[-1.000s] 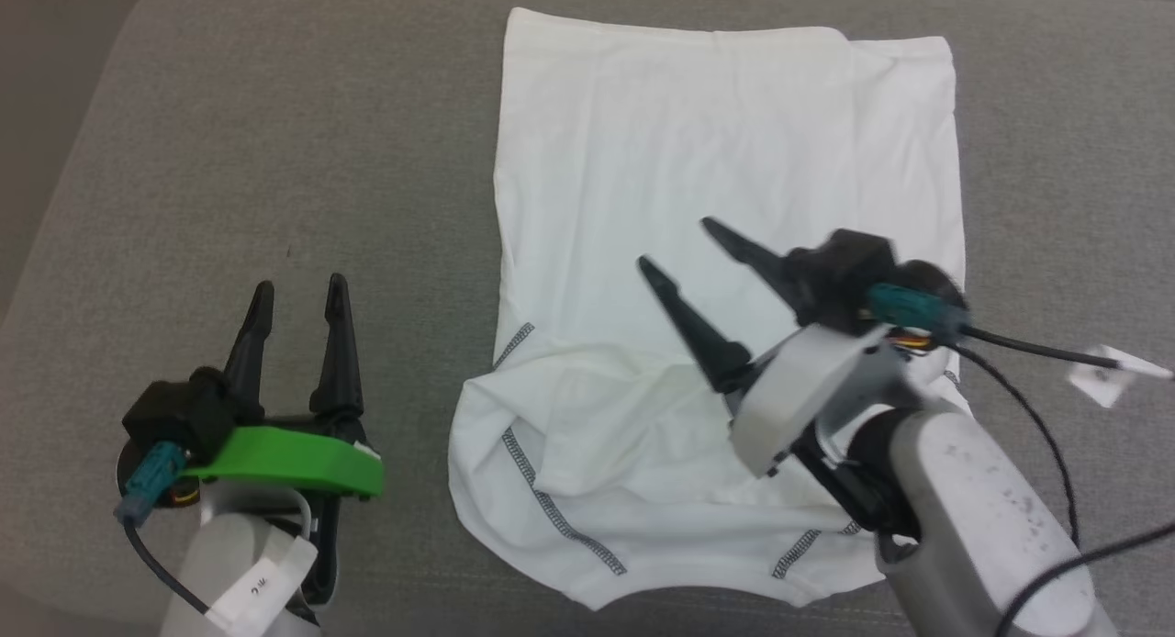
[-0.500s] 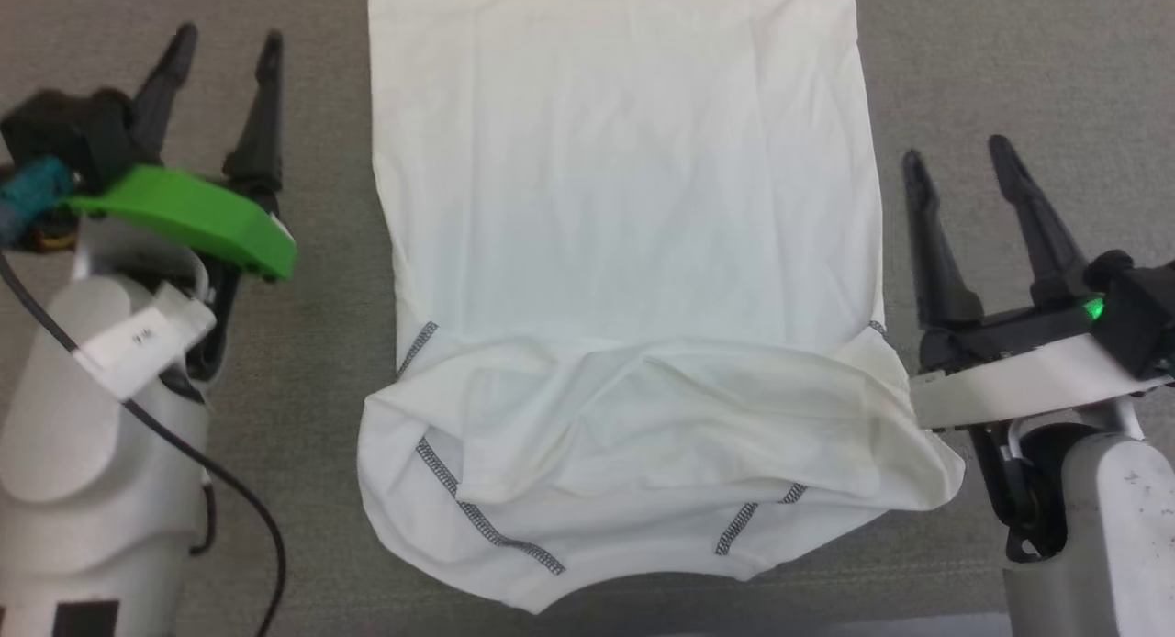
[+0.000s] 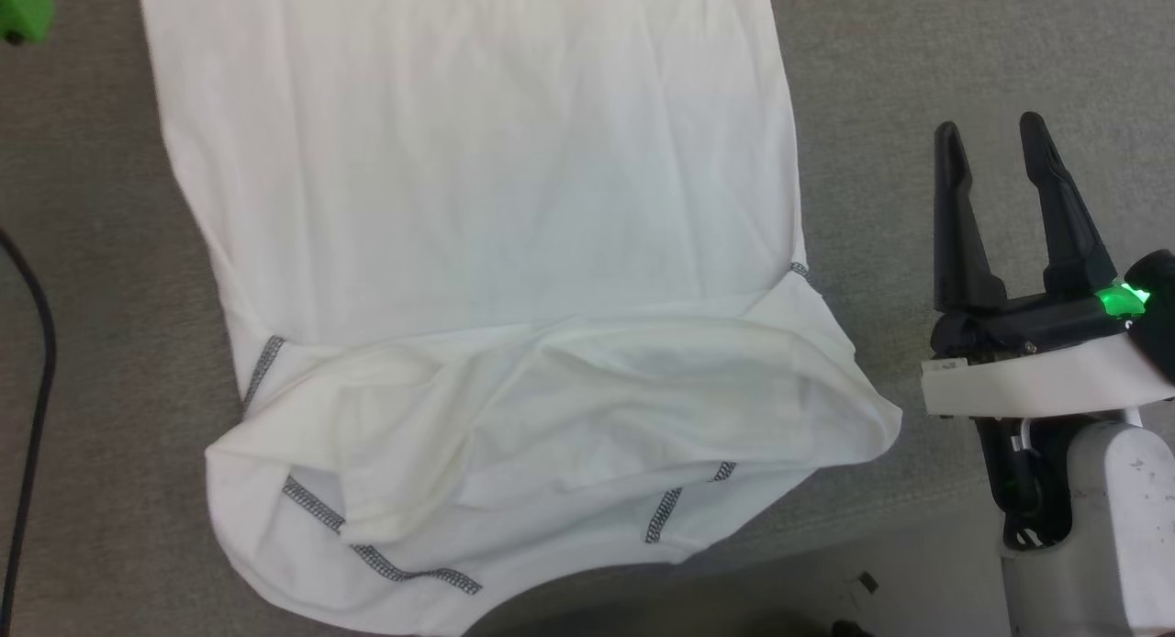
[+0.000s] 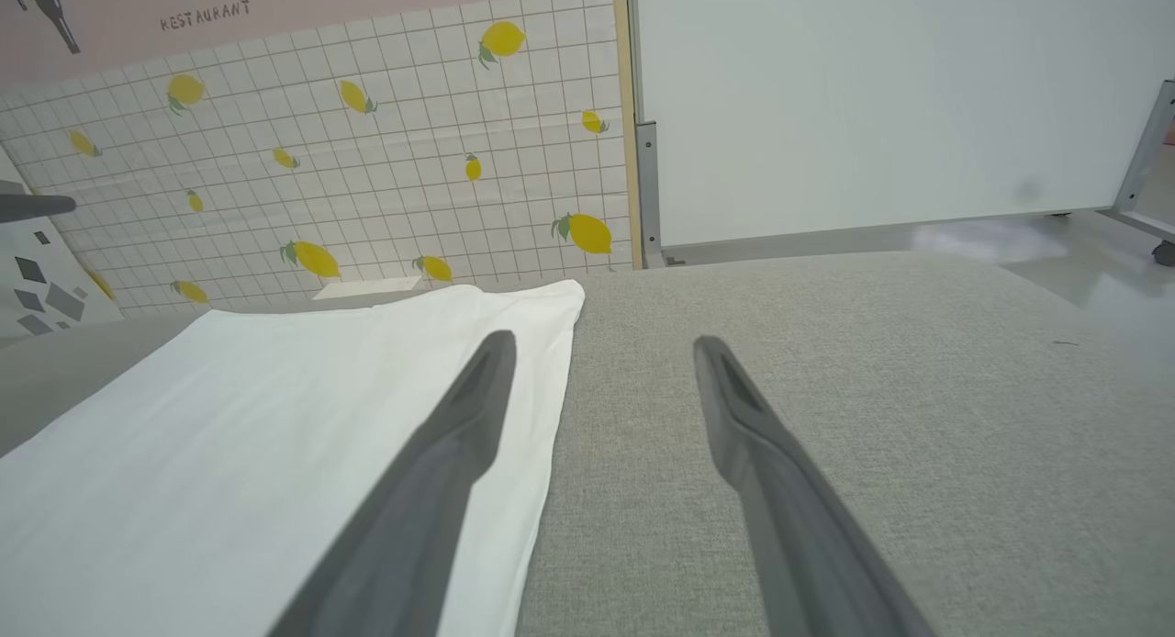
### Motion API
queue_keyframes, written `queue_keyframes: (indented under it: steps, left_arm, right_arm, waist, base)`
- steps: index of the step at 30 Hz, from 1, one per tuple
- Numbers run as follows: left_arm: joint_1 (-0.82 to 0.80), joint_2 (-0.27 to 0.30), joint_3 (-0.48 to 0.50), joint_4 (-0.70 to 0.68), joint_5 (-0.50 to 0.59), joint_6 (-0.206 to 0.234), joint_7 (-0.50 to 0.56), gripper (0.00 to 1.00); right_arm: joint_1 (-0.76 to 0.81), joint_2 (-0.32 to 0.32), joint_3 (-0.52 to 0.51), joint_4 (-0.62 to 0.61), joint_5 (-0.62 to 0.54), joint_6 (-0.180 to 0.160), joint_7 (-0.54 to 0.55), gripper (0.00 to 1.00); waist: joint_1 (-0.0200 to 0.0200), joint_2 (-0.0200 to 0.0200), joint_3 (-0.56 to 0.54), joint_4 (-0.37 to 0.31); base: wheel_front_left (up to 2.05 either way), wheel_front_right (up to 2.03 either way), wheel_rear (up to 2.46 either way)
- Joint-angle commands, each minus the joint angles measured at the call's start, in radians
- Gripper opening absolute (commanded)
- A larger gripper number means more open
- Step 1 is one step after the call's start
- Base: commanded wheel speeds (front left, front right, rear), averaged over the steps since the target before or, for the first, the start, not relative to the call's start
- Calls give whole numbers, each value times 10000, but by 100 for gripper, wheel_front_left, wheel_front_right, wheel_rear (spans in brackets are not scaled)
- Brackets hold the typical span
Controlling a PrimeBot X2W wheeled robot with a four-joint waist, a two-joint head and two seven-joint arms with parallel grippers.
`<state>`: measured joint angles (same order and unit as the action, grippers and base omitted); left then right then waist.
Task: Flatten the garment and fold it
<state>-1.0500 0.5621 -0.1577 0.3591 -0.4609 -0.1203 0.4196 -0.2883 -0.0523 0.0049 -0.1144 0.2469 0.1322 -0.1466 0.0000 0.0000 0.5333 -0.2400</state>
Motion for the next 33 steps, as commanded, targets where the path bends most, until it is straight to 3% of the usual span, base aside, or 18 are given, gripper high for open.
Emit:
queue_keyframes:
  steps: [1,5,12,23,24,25,26,33]
  left_arm:
    - [-345,77,-42,106,-29,147,445,100]
    - [-1068,206,-87,242,34,634,1698,100]
    - [-1618,853,-150,398,806,2014,3531,100]
    - [-1445,1353,-47,-40,1209,3069,4571,100]
    - [-1438,1365,-62,-76,1219,3094,4622,88]
    - [-1433,1381,-74,-134,1235,3118,4636,16]
    - [-1433,1382,-73,-188,1237,3137,4607,0]
    - [-1548,1216,-249,-486,1099,2865,4290,0]
  right_arm:
    - [-132,19,66,52,81,-15,-109,100]
    - [-199,19,274,119,280,-15,-324,100]
    - [-332,19,536,187,561,-15,-678,100]
    - [-615,20,758,402,641,-15,-881,100]
    - [-669,20,778,407,600,-15,-852,100]
    - [-754,20,804,387,534,-15,-791,100]
    - [-847,20,805,358,462,-15,-736,100]
    - [-2980,20,763,338,27,-15,506,100]
  waist:
    - [0,0,1147,-1103]
    - [0,0,1562,-1436]
    - [0,0,2095,-1809]
    - [0,0,2507,-1841]
    - [0,0,2518,-1827]
    - [0,0,2532,-1808]
    - [0,0,2544,-1792]
    - [0,0,2610,-1521]
  base:
    - [0,0,0]
    - [0,0,0]
    - [0,0,0]
    - [0,0,0]
    - [0,0,0]
    - [0,0,0]
    - [0,0,0]
    - [0,0,0]
